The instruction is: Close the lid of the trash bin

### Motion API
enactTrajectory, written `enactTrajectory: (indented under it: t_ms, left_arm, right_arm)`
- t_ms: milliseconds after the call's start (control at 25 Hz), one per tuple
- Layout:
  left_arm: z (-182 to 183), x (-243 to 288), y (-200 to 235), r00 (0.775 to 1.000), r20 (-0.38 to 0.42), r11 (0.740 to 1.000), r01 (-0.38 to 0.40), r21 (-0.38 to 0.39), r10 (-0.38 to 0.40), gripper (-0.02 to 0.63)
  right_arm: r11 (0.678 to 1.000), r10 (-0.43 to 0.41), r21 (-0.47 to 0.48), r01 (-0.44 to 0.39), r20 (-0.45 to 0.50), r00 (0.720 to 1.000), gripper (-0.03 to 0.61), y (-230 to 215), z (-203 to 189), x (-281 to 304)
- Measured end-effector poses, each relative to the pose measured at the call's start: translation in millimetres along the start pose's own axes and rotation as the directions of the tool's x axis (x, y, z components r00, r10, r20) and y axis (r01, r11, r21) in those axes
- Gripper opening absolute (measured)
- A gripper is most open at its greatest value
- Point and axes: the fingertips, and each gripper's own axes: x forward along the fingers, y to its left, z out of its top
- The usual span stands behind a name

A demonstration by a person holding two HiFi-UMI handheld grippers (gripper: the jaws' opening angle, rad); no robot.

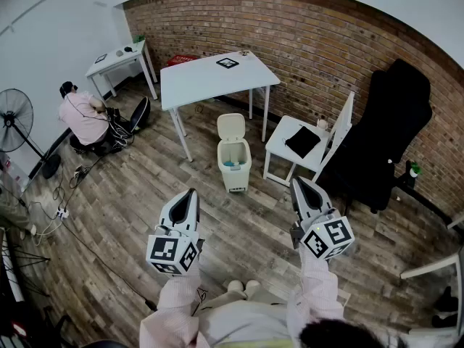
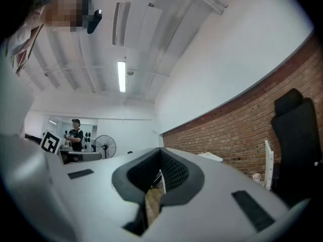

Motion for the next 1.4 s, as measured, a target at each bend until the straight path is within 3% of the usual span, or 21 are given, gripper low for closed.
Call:
enactTrajectory:
  t_ms: [1200, 1400]
  left_arm:
    - [-28, 27, -49, 1.0, -0.031, 1.0, 0.001, -0.02, -0.002, -0.008]
    - [-30, 37, -49, 0.999, -0.039, 1.0, 0.011, -0.021, -0.012, -0.008]
  right_arm:
    - [0.999, -0.03, -0.037, 0.027, -0.082, 0.996, 0.009, -57, -32, -17]
    - [0.998, -0.055, -0.027, 0.053, -0.084, 0.995, 0.039, -68, -36, -15]
